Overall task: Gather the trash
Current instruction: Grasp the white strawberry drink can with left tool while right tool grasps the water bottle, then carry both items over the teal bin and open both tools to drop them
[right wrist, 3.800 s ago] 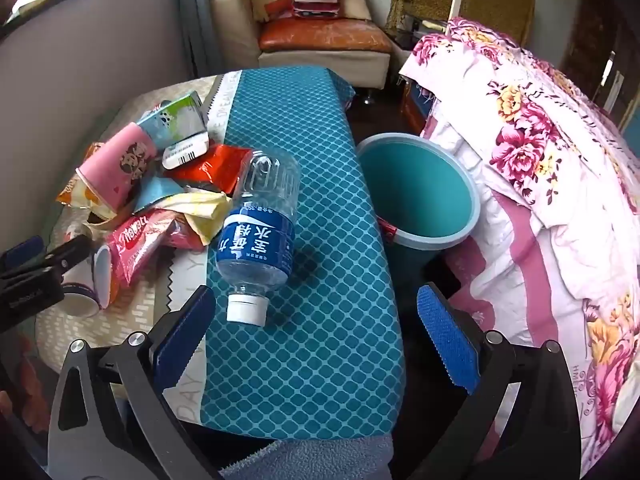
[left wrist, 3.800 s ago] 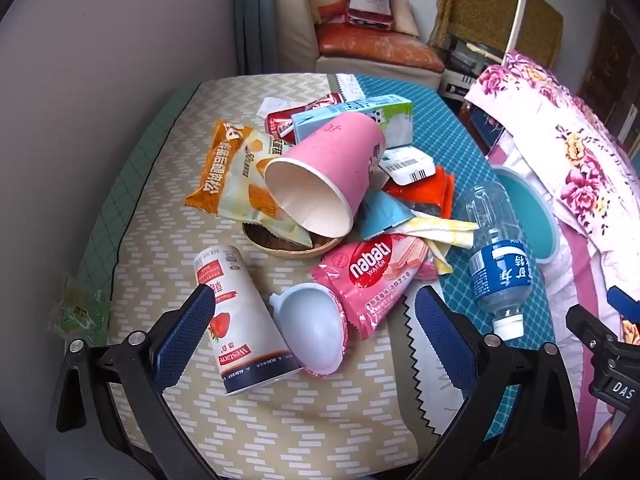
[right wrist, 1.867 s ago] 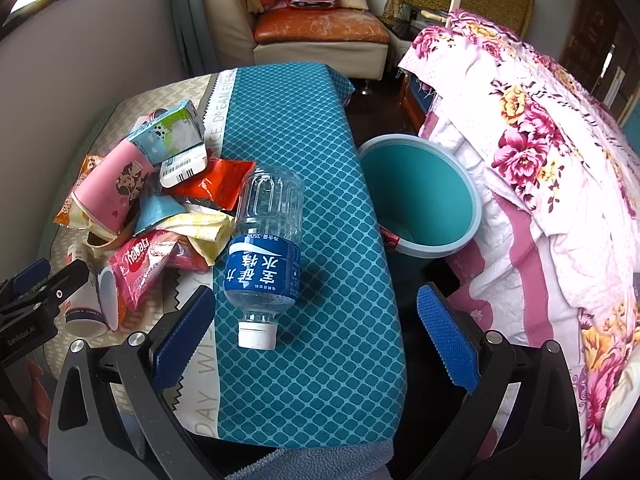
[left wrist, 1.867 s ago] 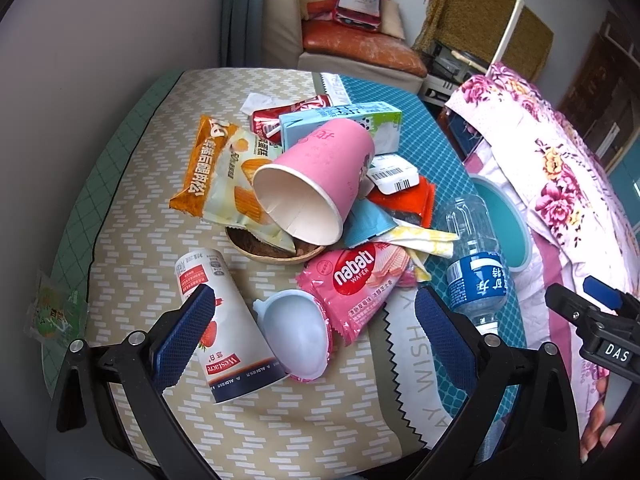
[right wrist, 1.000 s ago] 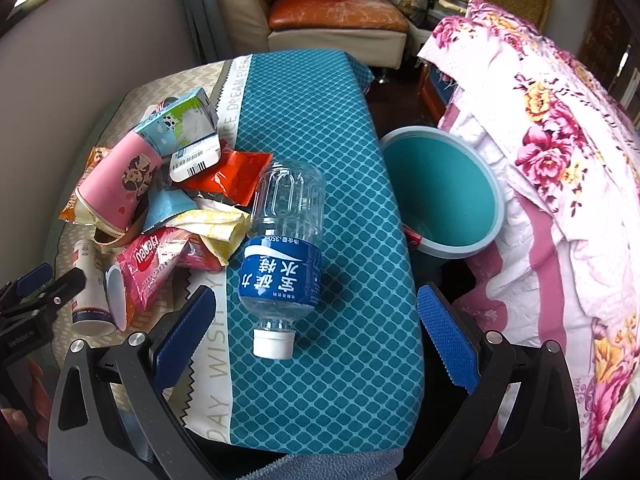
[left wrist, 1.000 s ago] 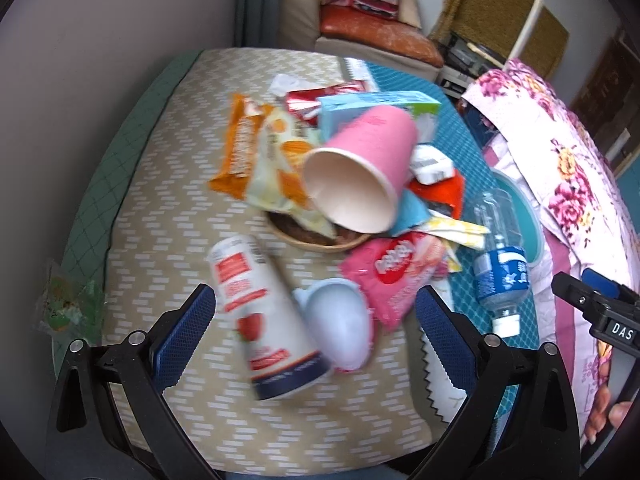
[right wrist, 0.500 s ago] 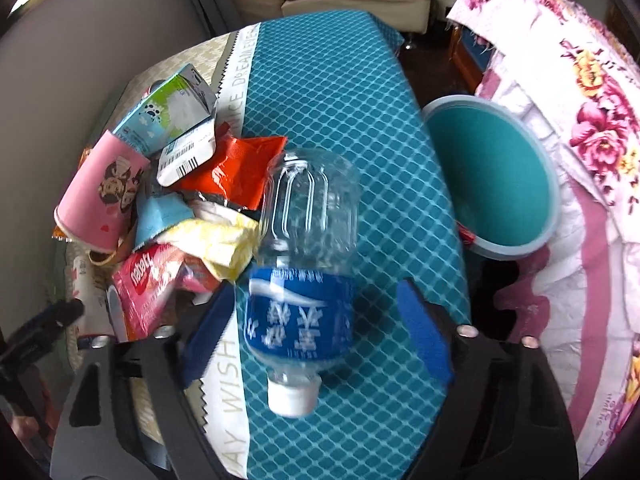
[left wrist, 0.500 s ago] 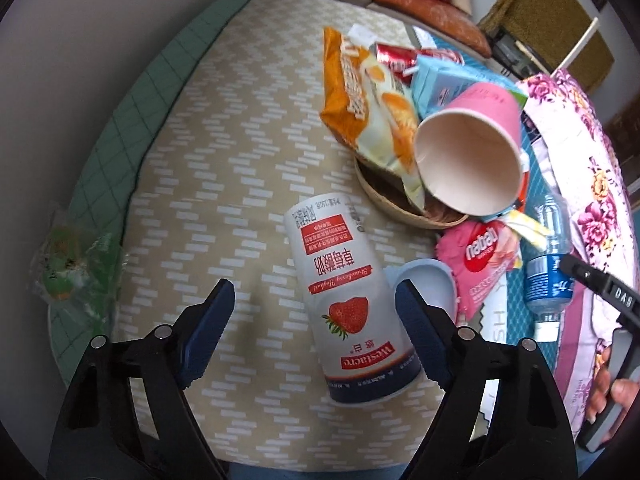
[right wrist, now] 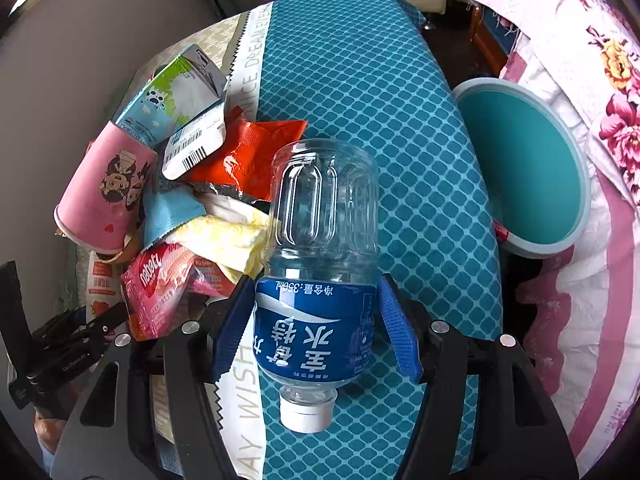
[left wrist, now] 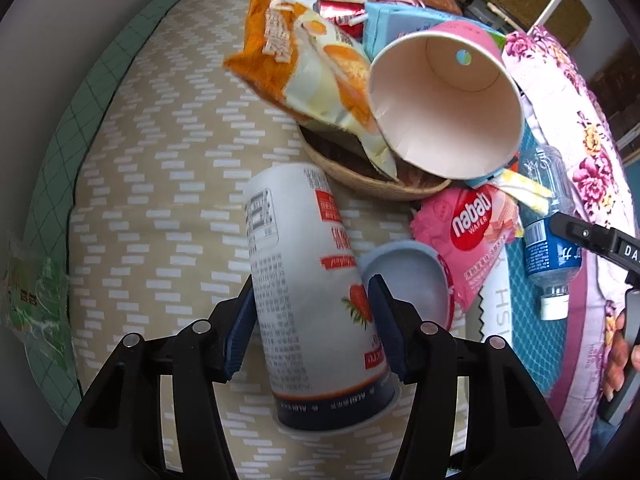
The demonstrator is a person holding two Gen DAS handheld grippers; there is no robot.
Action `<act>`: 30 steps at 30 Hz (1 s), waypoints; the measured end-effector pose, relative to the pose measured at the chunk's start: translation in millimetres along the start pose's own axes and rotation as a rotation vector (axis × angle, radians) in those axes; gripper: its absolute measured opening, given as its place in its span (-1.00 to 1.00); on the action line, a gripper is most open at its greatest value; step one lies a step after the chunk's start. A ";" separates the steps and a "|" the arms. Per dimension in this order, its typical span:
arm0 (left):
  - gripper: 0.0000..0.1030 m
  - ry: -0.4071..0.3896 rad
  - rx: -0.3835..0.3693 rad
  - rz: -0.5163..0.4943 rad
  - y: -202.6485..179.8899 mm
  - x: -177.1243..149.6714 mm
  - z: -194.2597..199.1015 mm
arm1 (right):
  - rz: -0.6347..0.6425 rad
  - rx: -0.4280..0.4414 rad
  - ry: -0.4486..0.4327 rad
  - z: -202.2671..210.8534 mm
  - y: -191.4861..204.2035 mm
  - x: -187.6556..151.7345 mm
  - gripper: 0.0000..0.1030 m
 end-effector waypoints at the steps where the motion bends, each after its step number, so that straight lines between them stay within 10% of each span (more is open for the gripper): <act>1: 0.11 -0.003 0.013 -0.013 -2.0 1.0 -0.6 | 0.000 -0.002 0.005 -2.7 1.1 0.9 0.20; 20: 0.05 -0.152 -0.009 0.000 14.5 13.1 73.2 | -0.074 0.110 -0.037 13.8 -25.5 -2.2 0.19; 30: 0.05 -0.222 -0.106 -0.224 -84.0 48.3 104.2 | -0.182 0.158 -0.170 57.2 -74.8 17.3 0.19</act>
Point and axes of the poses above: each gripper's, at about its wrist camera, not at the fingertips, and z roughly against the way its jaws point, y to its left, x to its top, the point moved 2 cm from there along -z, roughly the way its jaws point, and after that the axes turned 6 degrees about -z, right-handed, at the moved point
